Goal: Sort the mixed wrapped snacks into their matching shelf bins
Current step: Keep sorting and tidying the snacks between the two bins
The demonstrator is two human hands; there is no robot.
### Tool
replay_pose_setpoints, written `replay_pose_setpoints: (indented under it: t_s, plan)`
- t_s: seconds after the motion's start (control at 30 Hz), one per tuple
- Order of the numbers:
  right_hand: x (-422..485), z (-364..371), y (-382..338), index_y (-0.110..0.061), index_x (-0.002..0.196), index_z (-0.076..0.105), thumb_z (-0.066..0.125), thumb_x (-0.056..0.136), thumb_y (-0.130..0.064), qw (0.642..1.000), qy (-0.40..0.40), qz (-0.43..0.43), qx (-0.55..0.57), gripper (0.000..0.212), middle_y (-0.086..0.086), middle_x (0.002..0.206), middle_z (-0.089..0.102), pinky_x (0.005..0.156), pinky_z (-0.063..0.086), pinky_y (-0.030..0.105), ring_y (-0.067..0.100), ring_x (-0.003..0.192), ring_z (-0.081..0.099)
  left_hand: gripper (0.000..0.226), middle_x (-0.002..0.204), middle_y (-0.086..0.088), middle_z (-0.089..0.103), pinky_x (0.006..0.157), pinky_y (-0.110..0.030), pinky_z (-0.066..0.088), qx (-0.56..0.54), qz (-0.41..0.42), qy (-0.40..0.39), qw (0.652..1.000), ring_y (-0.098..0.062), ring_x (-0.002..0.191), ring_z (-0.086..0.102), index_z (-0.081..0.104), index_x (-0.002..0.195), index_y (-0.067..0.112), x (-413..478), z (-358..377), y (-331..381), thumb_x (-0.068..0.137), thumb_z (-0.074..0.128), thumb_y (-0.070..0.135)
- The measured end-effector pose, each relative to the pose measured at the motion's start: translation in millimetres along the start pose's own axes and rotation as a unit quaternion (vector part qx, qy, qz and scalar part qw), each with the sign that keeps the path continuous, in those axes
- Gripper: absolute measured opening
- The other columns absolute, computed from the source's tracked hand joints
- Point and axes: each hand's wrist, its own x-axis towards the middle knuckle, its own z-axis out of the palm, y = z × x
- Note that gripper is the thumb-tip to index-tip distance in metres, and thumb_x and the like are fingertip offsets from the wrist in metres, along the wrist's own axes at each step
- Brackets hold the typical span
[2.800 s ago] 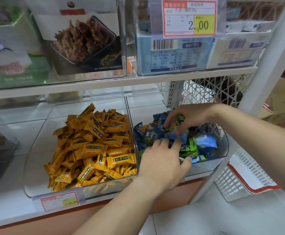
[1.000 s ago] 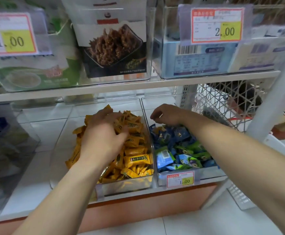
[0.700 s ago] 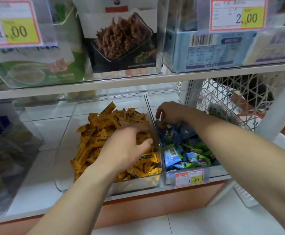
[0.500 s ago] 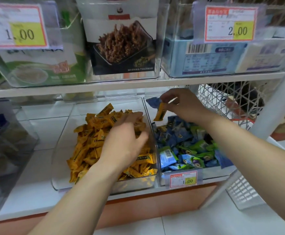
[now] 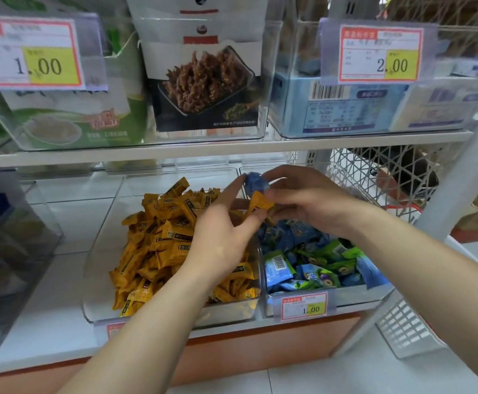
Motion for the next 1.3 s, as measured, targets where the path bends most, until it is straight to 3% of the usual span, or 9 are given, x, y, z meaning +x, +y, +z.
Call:
replay_pose_setpoints:
  t_s: [0.1,0.23,0.33,0.43,0.53,0.73,0.97,1.17,1.3]
  plan:
    - [-3,-3,2,-0.007,0.108,0.063,0.077,0.077,-0.032,0.999,0.016,0.019,-0.025,0.042,0.016,0.095,0.074,0.072,0.059,0.033,0.033,0.087,0.073,0.064,0.099,0.018,0.066,0.071,-0.006,0.043,0.029,0.007,-0.036,0.999,0.004,0.091,0.06,0.039,0.149,0.04,-2,2,2,0.091,0.067,0.042]
    - [-4,-13,1,-0.014,0.102,0.068,0.072,0.09,-0.022,0.993,0.06,0.0,-0.098,0.015,0.003,0.088,0.074,0.066,0.061,0.031,0.027,0.078,0.074,0.033,0.088,0.029,0.059,0.066,-0.001,0.041,0.088,-0.002,0.004,0.996,0.014,0.082,0.054,0.056,0.121,0.044,1,-11,-2,0.091,0.069,0.038]
    - [-5,-34,2,-0.031,0.096,0.069,0.075,0.087,-0.033,0.951,0.099,0.001,-0.292,0.011,-0.01,0.089,0.069,0.067,0.054,0.021,0.003,0.075,0.069,0.022,0.094,0.018,0.066,0.07,-0.016,0.046,0.17,0.006,0.05,0.984,-0.003,0.084,0.06,0.065,0.112,0.035,2,-32,-13,0.091,0.07,0.034]
    - [-10,-52,1,-0.038,0.095,0.07,0.076,0.08,-0.052,0.886,-0.043,0.087,-0.453,0.021,-0.016,0.09,0.07,0.069,0.043,0.018,0.0,0.082,0.064,0.031,0.107,-0.003,0.07,0.08,-0.04,0.053,0.292,-0.005,0.043,0.956,-0.027,0.101,0.063,0.068,0.118,0.019,2,-44,-23,0.091,0.069,0.033]
    - [-6,-53,-3,-0.034,0.094,0.075,0.065,0.076,-0.074,0.838,-0.128,0.137,-0.513,0.045,-0.015,0.091,0.073,0.07,0.05,0.02,0.002,0.083,0.066,0.043,0.129,-0.007,0.063,0.098,-0.042,0.046,0.343,0.001,0.047,0.938,-0.032,0.122,0.05,0.062,0.131,0.021,2,-43,-22,0.09,0.067,0.034]
    - [65,-41,33,-0.028,0.113,0.07,0.064,0.094,-0.038,0.855,-0.05,0.082,-0.51,0.022,-0.01,0.114,0.068,0.074,0.043,0.02,0.01,0.101,0.063,0.05,0.132,0.007,0.057,0.095,-0.035,0.049,0.285,0.046,-0.001,0.957,-0.019,0.122,0.051,0.052,0.133,0.037,-4,-20,-10,0.088,0.057,0.059]
    - [117,-45,90,-0.019,0.143,0.052,0.058,0.092,-0.006,0.766,-0.136,0.225,-0.587,0.053,0.01,0.145,0.053,0.105,0.047,0.044,0.027,0.124,0.055,0.058,0.129,0.011,0.059,0.085,-0.027,0.043,0.296,0.045,-0.069,0.952,-0.014,0.116,0.053,0.053,0.132,0.038,-4,-6,-23,0.085,0.047,0.072]
    - [118,-49,92,-0.022,0.109,0.075,0.075,0.085,-0.015,0.771,-0.117,0.186,-0.598,0.025,0.003,0.117,0.069,0.077,0.047,0.029,0.017,0.092,0.058,0.061,0.132,0.01,0.058,0.092,-0.031,0.046,0.289,0.044,-0.085,0.953,-0.016,0.119,0.052,0.053,0.134,0.035,-2,-7,-25,0.086,0.047,0.072]
    - [95,-56,69,-0.027,0.091,0.069,0.081,0.08,-0.027,0.804,-0.049,0.099,-0.585,0.015,-0.006,0.099,0.059,0.074,0.042,0.026,0.015,0.093,0.058,0.056,0.13,0.011,0.059,0.093,-0.032,0.048,0.273,0.043,-0.087,0.957,-0.015,0.118,0.053,0.056,0.131,0.035,-3,-9,-23,0.087,0.05,0.069]
